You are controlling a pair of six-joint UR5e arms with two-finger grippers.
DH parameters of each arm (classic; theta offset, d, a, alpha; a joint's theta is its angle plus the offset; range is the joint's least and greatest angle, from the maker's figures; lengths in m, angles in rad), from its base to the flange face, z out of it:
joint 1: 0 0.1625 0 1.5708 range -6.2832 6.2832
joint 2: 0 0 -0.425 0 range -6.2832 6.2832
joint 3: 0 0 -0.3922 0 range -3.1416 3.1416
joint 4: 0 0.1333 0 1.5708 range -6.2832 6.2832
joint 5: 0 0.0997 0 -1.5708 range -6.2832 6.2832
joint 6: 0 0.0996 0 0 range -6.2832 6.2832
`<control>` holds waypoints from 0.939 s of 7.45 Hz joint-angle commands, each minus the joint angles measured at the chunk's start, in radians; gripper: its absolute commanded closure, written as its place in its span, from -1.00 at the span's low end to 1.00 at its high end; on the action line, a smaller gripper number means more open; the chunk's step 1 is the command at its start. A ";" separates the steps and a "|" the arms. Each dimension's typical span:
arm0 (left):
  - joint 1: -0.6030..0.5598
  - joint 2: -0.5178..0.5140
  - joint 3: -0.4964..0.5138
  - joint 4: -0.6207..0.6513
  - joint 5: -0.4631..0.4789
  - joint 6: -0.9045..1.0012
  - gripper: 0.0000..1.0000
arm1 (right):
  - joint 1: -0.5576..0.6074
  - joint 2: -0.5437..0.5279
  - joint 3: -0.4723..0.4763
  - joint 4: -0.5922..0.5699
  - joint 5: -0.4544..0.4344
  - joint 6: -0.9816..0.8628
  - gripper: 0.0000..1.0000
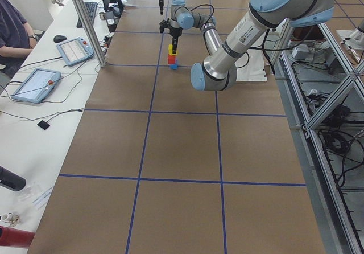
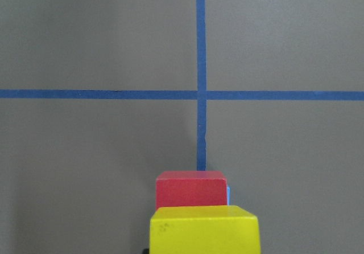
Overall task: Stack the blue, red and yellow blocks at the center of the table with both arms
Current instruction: 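Lower the yellow cube onto the stack and open the left gripper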
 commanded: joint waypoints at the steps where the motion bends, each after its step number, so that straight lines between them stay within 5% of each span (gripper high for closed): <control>1: 0.000 0.000 0.005 -0.015 -0.003 -0.006 1.00 | 0.001 0.001 0.000 0.000 -0.001 0.000 -1.00; 6: -0.002 0.005 0.005 -0.014 -0.003 -0.006 1.00 | 0.004 0.001 0.001 0.000 0.001 -0.002 -1.00; 7: -0.002 0.005 0.005 -0.014 -0.003 -0.006 0.85 | 0.004 0.001 0.002 0.000 0.002 -0.002 -1.00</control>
